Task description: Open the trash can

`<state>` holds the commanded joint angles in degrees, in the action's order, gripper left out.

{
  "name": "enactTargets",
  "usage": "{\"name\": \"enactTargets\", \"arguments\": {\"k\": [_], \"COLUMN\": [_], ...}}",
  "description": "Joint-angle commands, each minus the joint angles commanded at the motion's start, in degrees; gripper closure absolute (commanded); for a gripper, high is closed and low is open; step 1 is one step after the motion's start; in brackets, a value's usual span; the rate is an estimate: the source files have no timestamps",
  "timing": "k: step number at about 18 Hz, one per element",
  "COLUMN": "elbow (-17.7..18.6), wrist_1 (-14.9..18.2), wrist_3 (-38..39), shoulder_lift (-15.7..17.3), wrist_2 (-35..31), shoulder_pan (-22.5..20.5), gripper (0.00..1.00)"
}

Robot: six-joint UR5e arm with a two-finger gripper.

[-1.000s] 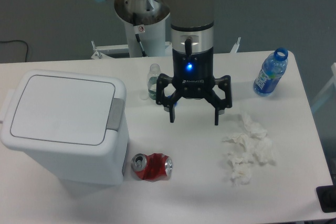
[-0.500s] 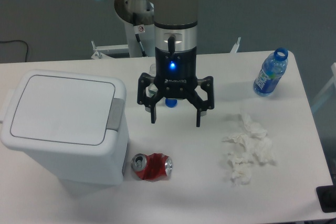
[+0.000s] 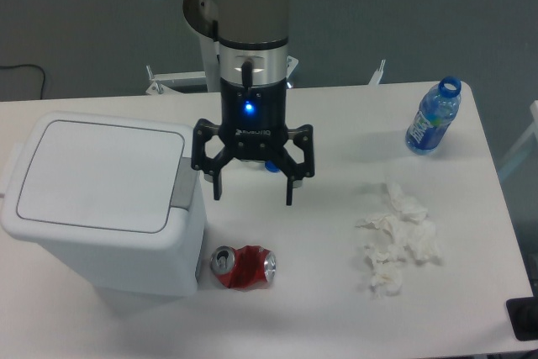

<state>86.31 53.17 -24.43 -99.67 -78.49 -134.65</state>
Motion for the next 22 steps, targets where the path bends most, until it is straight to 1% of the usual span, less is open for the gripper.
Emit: {"name": "enactTargets", "arguments": {"k": [2, 8, 22], "elbow": [1.05, 2.63, 3.52], "wrist_1": [-0.09, 0.0, -0.09], "wrist_3": [-0.09, -0.35, -0.53], "shoulder_lift": [0.44, 1.5, 1.41], "wrist_2": [0.0, 0.0, 0.0], "shoulder_pan": [0.35, 0.79, 0.88], "gripper": [0.0, 0.0, 0.0]}}
